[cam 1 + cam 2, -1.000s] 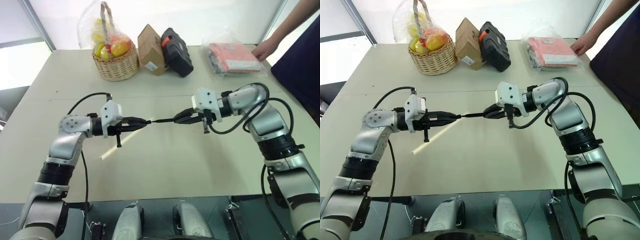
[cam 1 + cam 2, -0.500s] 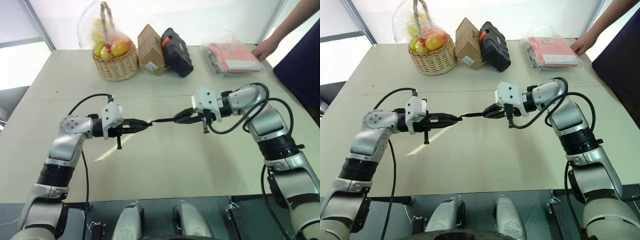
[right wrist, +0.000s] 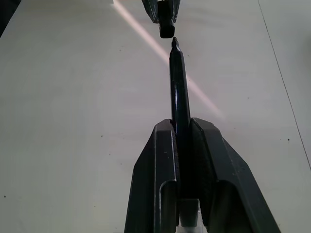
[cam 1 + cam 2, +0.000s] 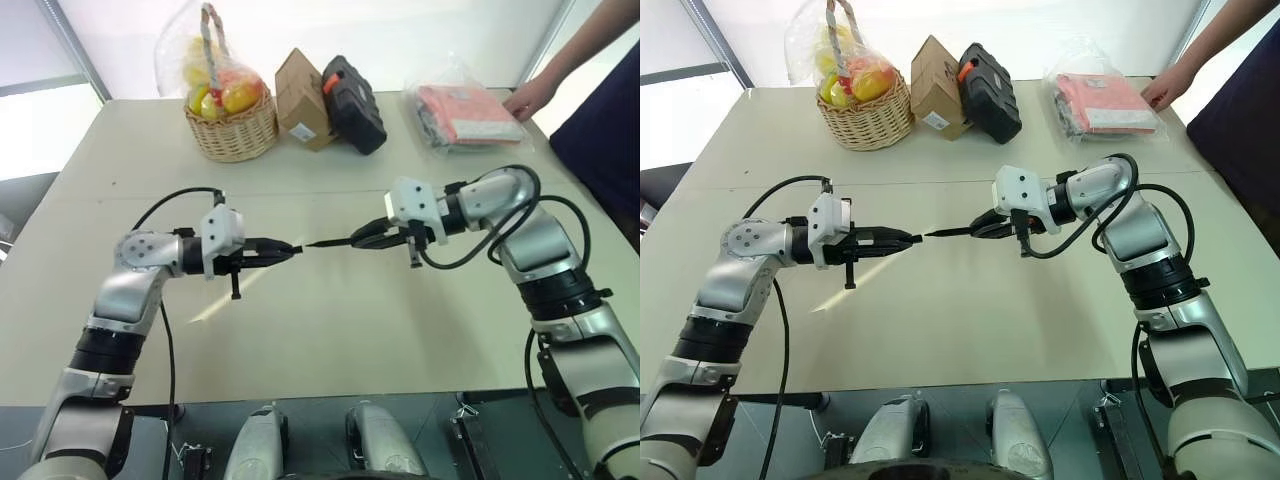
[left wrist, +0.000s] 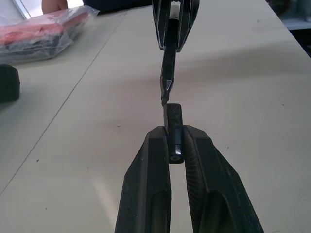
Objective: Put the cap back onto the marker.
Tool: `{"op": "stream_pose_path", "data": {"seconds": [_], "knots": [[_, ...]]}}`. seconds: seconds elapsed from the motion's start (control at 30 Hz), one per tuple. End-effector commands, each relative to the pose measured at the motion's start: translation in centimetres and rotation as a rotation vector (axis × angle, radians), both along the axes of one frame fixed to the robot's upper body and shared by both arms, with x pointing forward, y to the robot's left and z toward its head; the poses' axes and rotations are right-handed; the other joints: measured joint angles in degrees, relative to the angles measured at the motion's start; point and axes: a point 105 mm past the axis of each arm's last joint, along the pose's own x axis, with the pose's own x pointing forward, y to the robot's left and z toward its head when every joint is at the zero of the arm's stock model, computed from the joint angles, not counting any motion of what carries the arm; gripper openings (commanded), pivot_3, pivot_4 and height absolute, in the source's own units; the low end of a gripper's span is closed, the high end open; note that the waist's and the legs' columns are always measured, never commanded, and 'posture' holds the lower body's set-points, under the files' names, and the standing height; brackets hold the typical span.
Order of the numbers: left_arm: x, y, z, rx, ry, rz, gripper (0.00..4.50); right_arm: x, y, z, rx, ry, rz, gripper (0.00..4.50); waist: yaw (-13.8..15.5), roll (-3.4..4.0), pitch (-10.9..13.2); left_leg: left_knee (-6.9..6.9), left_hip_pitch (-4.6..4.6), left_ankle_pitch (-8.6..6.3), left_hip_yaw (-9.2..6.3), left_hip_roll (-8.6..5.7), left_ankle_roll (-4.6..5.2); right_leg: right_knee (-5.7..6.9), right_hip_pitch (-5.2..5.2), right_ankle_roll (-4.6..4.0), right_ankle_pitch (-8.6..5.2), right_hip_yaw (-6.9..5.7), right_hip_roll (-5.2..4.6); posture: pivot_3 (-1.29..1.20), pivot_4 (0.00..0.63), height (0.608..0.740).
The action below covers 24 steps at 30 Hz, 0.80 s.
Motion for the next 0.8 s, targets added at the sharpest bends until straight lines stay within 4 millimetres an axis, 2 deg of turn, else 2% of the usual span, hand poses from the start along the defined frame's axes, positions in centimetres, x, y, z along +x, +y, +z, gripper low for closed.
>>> {"op": "stream_pose_path", "data": {"seconds": [0.03,0.8], "knots": [[-0.15,0.13,0.56,0.006,-0.029,-0.006,0.0,-0.29,-0.1,1.08,0.01,-0.042,0.012,0.03,0.0,0.0,0.0,0.0,0.0,0.0,0.0,0.0,0.0,0.0,0.0,0.0,0.0,0.0,0.0,0.0,0.15,0.74],[-0.31,-0.18,0.44,0.003,-0.026,-0.014,0.0,-0.86,0.24,1.03,0.015,-0.031,0.025,0.03,-0.01,0.0,0.0,0.0,0.0,0.0,0.0,0.0,0.0,0.0,-0.01,0.0,0.0,0.0,0.0,0.0,0.15,0.74]]}}
